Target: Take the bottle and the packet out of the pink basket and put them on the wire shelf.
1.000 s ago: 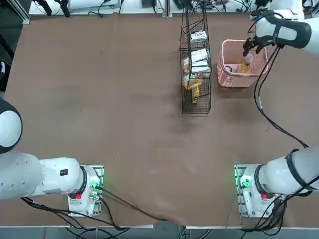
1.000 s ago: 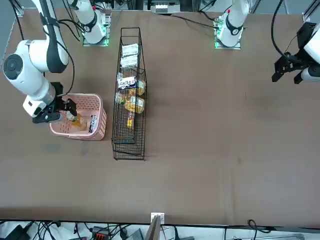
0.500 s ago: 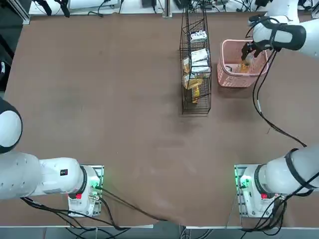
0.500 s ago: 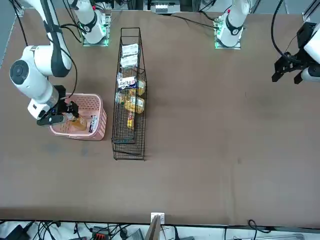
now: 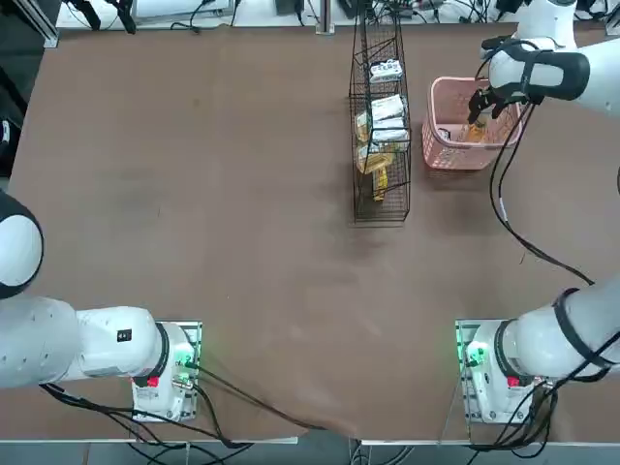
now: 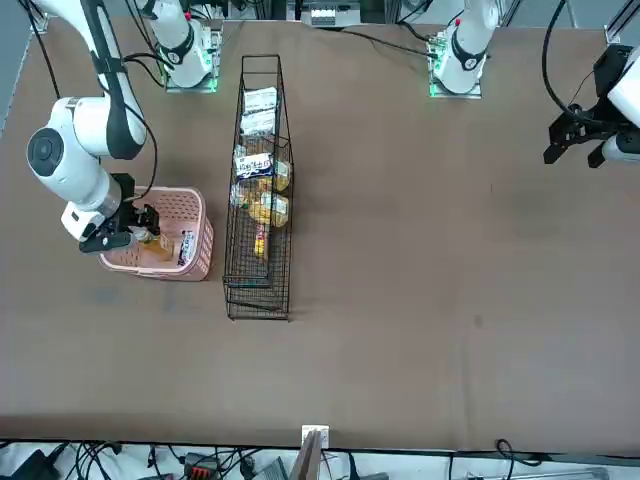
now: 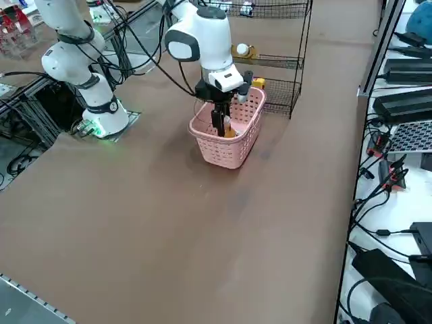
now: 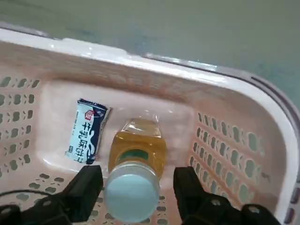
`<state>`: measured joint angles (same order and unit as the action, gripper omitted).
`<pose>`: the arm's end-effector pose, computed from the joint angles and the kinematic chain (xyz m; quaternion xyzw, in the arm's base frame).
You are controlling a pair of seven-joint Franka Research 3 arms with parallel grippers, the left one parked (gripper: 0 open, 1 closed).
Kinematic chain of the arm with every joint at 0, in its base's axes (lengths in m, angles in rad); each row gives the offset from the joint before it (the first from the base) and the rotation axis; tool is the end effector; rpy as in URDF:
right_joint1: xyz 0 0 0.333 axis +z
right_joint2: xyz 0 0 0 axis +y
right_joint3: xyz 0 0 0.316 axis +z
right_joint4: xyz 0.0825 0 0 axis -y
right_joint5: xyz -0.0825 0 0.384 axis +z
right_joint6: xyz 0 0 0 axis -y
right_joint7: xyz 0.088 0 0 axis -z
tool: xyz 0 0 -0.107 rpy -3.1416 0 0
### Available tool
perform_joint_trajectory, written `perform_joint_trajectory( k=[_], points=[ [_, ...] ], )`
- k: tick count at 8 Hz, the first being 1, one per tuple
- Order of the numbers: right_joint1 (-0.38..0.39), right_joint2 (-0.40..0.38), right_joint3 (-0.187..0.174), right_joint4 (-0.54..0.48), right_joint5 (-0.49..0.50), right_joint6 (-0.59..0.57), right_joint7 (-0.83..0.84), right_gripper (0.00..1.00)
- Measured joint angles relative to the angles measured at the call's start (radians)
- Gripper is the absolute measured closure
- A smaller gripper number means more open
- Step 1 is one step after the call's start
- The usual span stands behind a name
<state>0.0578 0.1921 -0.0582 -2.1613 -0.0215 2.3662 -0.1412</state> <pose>0.5611 -0.0001 0.3095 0.9968 0.0785 0.0056 0.0136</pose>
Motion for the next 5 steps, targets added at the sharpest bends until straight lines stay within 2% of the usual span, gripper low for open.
perform_joint_trajectory(
  k=[5],
  points=[
    [0.000,0.004,0.000,0.000,0.001,0.006,0.002,0.11]
  ],
)
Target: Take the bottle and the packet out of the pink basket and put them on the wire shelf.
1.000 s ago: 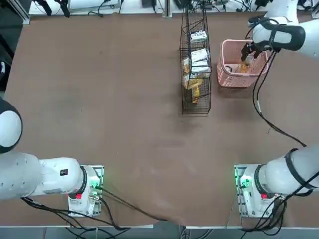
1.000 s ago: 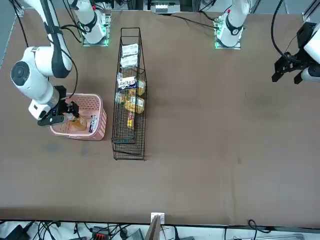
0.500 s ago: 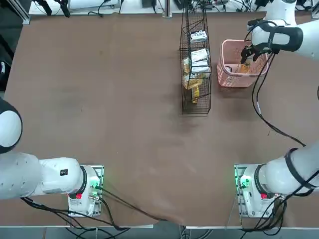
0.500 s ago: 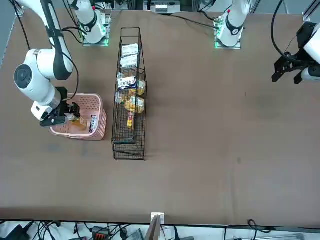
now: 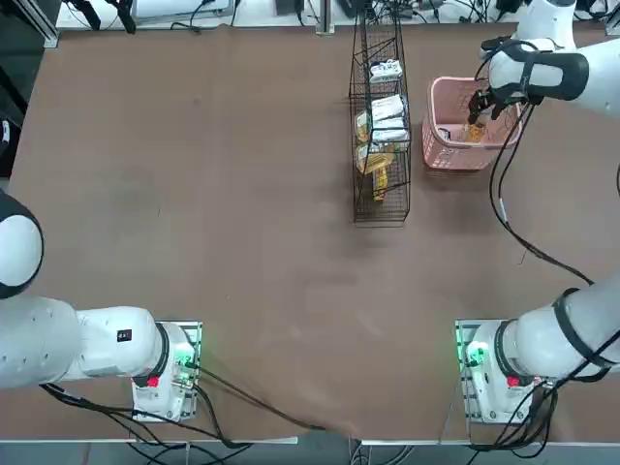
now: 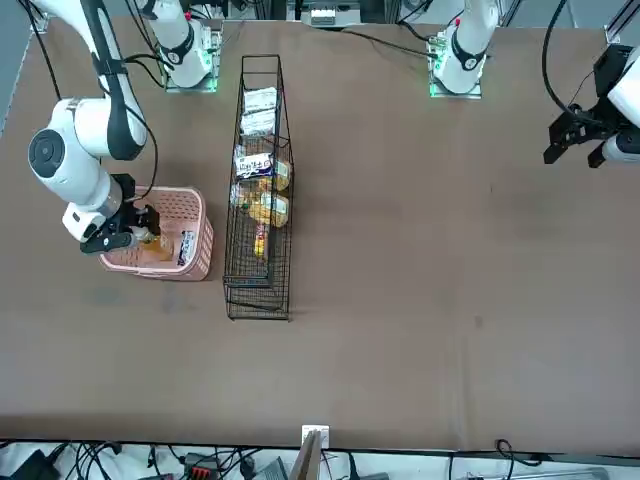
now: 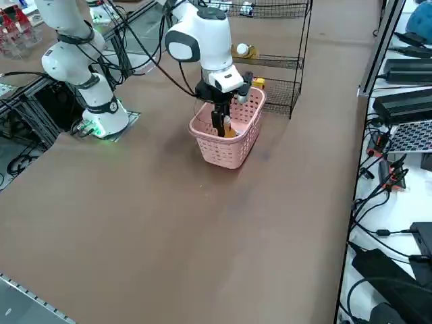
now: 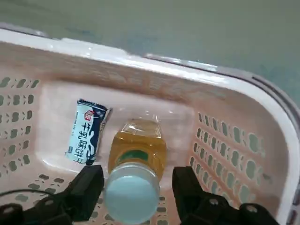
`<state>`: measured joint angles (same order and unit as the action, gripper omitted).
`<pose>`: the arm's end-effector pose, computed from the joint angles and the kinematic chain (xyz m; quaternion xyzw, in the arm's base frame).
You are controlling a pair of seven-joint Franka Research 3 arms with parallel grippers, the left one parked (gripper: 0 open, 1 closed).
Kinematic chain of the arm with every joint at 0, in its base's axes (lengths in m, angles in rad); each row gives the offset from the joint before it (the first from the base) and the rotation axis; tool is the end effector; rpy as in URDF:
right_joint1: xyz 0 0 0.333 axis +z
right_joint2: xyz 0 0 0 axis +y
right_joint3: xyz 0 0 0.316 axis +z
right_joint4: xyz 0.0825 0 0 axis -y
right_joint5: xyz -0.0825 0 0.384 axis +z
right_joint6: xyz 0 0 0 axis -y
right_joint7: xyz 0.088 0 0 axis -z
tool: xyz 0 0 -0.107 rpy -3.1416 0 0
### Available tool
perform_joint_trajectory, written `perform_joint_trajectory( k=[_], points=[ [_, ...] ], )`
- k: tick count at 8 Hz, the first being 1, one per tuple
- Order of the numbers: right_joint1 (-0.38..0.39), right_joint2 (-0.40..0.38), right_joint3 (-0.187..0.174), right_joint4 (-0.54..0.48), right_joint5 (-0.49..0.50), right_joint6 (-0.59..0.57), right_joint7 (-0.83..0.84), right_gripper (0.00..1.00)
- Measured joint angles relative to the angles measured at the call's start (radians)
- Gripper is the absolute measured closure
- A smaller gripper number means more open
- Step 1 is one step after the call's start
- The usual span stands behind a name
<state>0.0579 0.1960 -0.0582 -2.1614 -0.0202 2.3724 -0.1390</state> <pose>0.5617 -0.0001 0.3078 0.9969 0.0771 0.0067 0.0132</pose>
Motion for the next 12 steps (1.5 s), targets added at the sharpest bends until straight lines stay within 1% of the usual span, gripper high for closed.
perform_joint_trajectory(
  k=[2,7,9,10,12],
  points=[
    [0.000,0.006,0.000,0.000,0.001,0.009,0.014,0.12],
    [0.000,0.016,0.000,0.000,0.001,0.012,0.017,0.19],
    [0.000,0.017,0.000,0.001,0.001,0.013,0.018,0.31],
    [0.001,0.016,0.000,0.003,0.002,0.013,0.019,0.44],
    [0.001,0.015,0.000,0.007,0.002,0.015,0.019,0.44]
  ],
)
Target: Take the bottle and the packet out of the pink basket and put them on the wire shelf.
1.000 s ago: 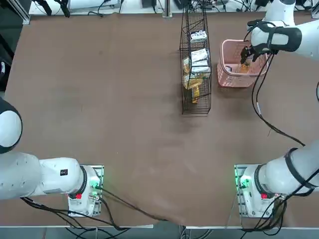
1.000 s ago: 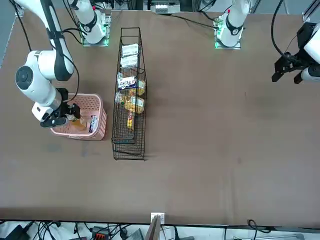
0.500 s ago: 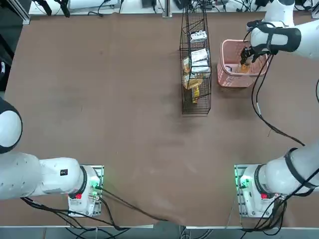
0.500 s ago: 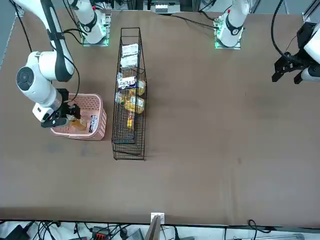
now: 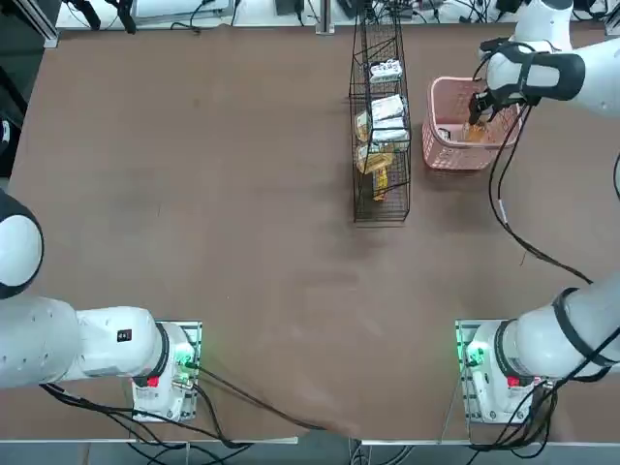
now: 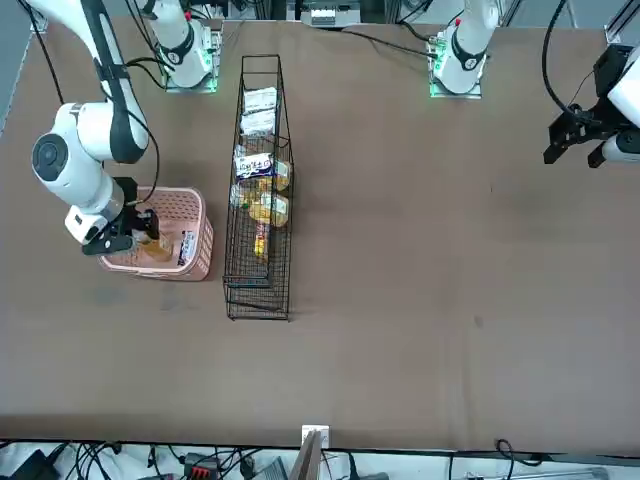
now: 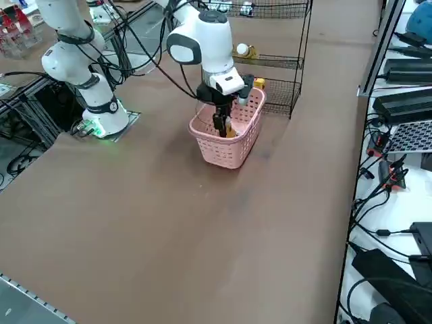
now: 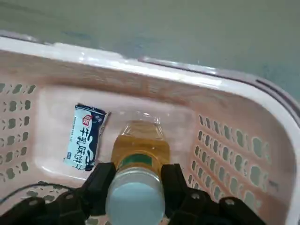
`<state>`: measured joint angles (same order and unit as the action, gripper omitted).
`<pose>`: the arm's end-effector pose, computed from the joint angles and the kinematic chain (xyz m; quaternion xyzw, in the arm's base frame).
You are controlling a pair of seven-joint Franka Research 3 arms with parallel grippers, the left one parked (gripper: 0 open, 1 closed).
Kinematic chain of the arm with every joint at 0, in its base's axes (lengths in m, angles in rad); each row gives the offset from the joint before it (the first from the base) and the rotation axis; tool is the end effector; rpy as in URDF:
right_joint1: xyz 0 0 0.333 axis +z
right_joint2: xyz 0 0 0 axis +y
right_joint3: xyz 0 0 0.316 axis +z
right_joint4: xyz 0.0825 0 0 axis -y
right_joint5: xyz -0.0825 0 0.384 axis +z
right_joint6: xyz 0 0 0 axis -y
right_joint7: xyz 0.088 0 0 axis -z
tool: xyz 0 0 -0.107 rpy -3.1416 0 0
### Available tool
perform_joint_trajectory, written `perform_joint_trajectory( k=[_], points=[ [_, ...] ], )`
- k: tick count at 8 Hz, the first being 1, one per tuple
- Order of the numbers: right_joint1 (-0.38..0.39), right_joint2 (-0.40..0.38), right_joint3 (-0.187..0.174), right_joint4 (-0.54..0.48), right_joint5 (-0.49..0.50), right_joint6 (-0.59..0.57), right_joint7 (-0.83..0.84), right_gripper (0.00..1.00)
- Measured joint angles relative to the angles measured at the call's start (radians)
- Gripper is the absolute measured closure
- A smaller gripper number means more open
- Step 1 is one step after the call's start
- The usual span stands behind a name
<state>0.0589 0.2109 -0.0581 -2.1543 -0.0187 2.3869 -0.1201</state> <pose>0.5651 0.0006 0.3037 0.9976 0.0678 0.0102 0.0132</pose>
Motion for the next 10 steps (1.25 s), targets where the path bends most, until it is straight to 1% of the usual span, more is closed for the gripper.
perform_joint_trajectory(
  k=[2,3,4,6,7,8,10],
  points=[
    [0.000,-0.027,0.000,0.013,0.000,-0.006,-0.002,0.44],
    [0.000,-0.053,0.000,0.029,0.000,-0.038,-0.003,0.44],
    [0.001,-0.081,0.001,0.064,0.000,-0.103,-0.004,0.44],
    [0.004,-0.121,0.009,0.172,0.004,-0.260,-0.005,0.44],
    [0.005,-0.128,0.020,0.224,0.041,-0.315,-0.005,0.44],
    [0.009,-0.128,0.029,0.266,0.106,-0.347,-0.015,0.44],
    [0.010,-0.126,0.031,0.312,0.271,-0.360,-0.107,0.44]
  ],
)
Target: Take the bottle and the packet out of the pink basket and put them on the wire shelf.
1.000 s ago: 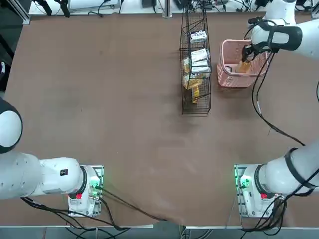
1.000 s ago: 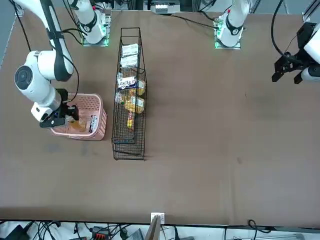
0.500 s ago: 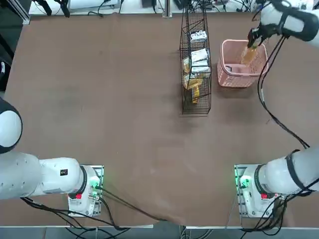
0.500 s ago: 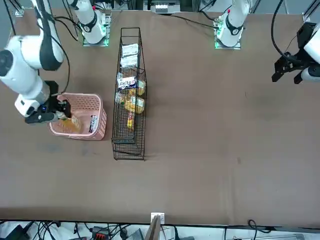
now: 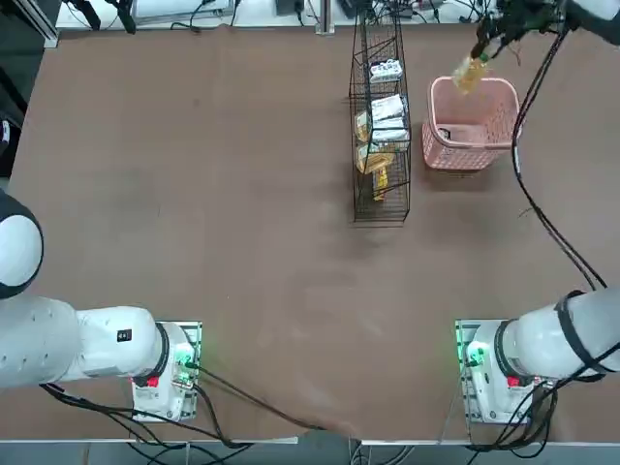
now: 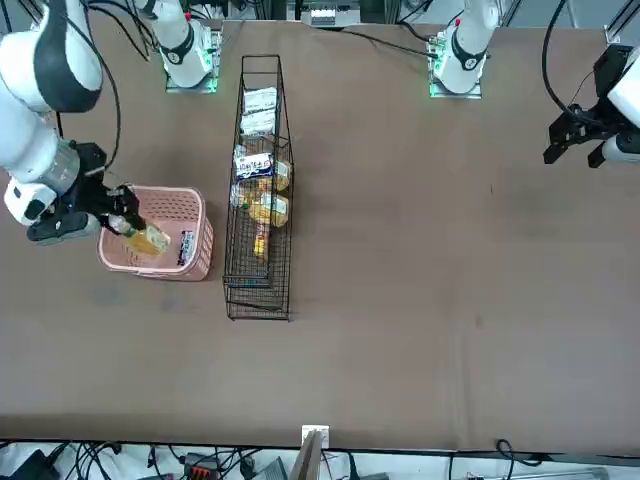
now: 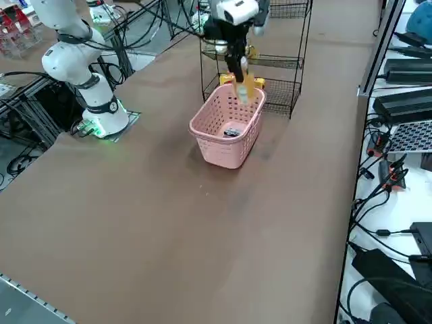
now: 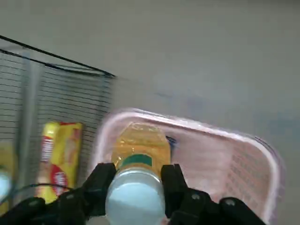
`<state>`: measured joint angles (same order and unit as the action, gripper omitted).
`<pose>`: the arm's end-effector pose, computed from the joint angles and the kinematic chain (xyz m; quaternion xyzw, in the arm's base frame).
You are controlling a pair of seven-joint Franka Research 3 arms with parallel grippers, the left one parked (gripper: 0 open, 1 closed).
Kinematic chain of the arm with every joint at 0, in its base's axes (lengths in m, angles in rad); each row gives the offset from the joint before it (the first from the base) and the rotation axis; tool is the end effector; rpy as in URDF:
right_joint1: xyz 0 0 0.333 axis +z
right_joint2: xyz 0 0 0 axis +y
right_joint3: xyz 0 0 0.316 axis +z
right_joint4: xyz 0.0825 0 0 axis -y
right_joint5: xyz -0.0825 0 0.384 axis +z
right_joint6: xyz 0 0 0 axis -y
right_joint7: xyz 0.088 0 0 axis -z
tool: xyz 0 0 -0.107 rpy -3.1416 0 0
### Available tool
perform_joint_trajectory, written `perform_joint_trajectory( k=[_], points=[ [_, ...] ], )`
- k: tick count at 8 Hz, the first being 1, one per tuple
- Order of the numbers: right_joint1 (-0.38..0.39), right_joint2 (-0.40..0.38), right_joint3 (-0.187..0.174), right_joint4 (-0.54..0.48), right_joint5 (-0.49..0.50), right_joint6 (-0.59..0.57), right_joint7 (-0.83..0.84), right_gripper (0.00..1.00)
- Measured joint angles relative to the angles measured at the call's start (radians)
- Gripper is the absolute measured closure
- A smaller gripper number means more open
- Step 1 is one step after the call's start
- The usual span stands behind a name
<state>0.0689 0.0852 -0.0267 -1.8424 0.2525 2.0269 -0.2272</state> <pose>0.5954 0.0399 0.4880 -0.9886 -0.0839 -0.0597 0.1095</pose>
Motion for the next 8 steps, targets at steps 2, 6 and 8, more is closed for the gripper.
perform_joint_trajectory(
  k=[2,6,8],
  points=[
    [-0.001,0.012,-0.002,0.046,0.121,-0.024,-0.094,0.44],
    [0.007,0.065,0.001,0.108,0.360,-0.055,-0.181,0.44],
    [0.029,0.091,0.008,0.110,0.435,-0.061,-0.182,0.44]
  ],
)
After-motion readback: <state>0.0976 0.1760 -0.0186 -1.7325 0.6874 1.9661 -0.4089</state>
